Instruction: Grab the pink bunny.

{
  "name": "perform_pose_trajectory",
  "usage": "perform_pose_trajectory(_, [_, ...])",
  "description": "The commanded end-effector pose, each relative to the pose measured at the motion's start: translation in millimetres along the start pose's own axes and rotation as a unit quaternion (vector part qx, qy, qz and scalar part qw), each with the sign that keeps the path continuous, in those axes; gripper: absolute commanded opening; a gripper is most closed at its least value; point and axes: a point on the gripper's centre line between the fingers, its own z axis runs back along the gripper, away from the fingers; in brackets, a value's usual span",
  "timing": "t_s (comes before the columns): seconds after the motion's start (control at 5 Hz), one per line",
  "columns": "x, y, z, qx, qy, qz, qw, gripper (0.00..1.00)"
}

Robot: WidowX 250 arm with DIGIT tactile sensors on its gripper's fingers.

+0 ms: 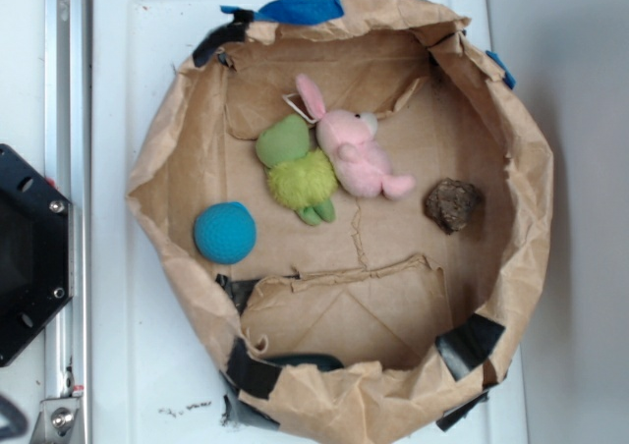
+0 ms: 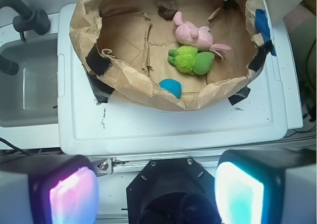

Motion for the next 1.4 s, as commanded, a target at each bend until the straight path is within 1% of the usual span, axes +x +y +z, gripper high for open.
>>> perform_pose_trajectory(0.0, [0,0,0,0.0,0.0,0.0,1.0,1.0])
perform_pose_trajectory(0.2, [30,8,-10,0.004,-0.005,0.004,1.0,1.0])
perform_pose_trajectory(0.4, [53,17,-17,0.011,-0.012,-0.002,1.0,1.0])
perform_pose_trajectory(0.6, [72,23,-25,0.009,-0.019,-0.057,0.998,1.0])
perform_pose_trajectory(0.8, [88,23,-36,-0.014,-0.023,-0.104,0.994,1.0])
perform_pose_trajectory(1.0, [121,34,-45,-0.011,-0.026,-0.122,0.992,1.0])
perform_pose_trajectory(1.2, [150,40,-66,-0.019,-0.025,-0.145,0.989,1.0])
